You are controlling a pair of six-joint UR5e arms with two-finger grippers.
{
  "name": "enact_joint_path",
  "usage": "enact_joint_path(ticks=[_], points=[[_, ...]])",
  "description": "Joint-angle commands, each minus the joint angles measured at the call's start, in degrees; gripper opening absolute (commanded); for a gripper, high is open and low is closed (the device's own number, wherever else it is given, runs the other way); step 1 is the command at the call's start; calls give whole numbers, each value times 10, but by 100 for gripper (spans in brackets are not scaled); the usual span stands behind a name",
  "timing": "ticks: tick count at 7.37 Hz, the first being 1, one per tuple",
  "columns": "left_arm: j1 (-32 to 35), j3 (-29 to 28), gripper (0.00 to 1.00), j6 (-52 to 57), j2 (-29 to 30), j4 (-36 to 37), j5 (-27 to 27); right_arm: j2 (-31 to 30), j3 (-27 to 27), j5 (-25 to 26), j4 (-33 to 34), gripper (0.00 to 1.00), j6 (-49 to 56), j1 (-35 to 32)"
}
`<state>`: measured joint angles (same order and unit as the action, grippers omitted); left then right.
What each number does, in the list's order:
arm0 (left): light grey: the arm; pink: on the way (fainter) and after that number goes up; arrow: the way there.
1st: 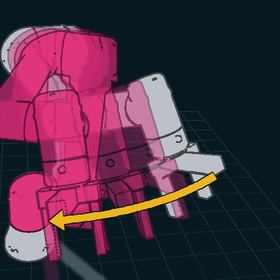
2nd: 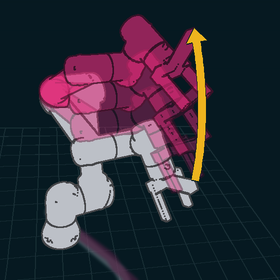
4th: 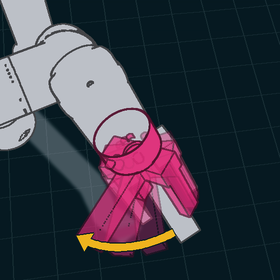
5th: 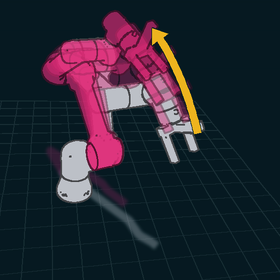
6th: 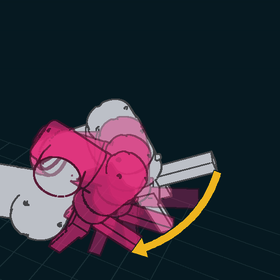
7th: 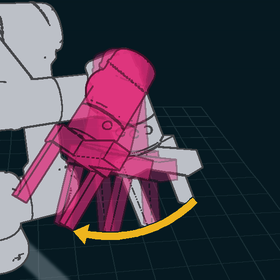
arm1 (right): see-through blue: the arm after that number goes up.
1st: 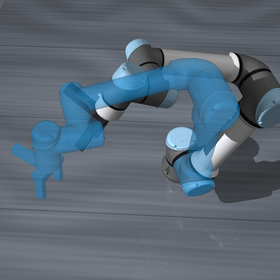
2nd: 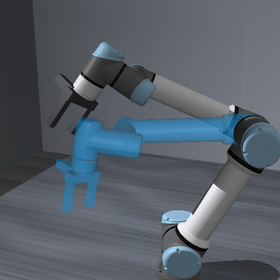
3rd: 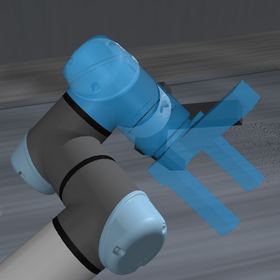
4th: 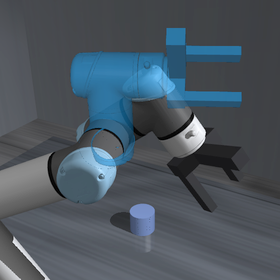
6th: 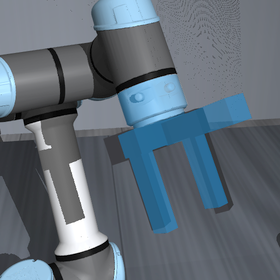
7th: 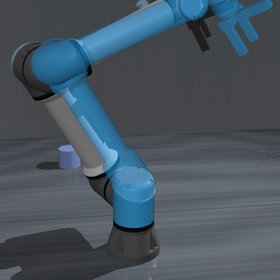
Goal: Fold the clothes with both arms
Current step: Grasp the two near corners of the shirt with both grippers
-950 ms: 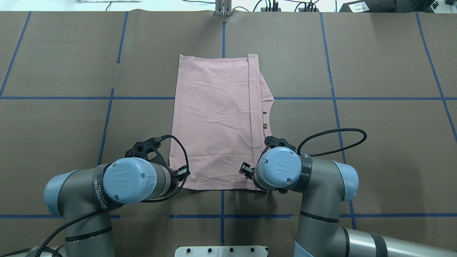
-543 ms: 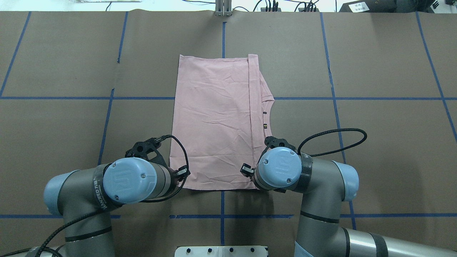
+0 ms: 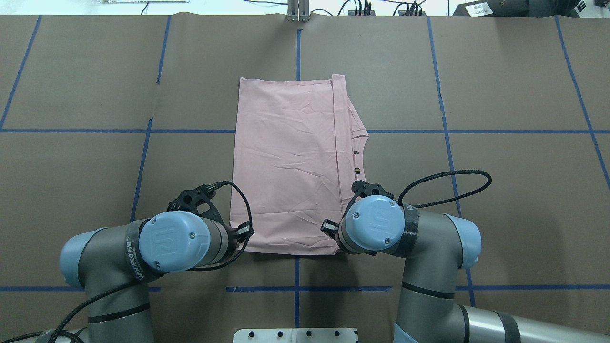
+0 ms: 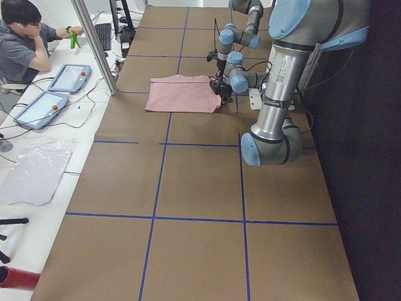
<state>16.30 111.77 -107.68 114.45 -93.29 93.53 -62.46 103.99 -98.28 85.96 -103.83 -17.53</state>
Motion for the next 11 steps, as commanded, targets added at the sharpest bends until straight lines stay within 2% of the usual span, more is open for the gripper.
enact_joint_path(ticks=[1, 4, 7, 10, 11], points=[[0, 12, 0, 7, -2, 2, 1, -5, 25, 1, 1, 0, -2, -3], [-31, 105, 0, 15, -26, 80, 2, -14, 60, -6, 3, 0, -1, -6], [-86, 150, 0, 8, -25, 129, 3, -69, 170, -17, 7, 0, -2, 46], [-85, 150, 0, 12, -22, 127, 5, -63, 162, -10, 4, 0, 4, 59], [-73, 146, 0, 15, -19, 125, 3, -62, 149, -11, -1, 0, 6, 31]])
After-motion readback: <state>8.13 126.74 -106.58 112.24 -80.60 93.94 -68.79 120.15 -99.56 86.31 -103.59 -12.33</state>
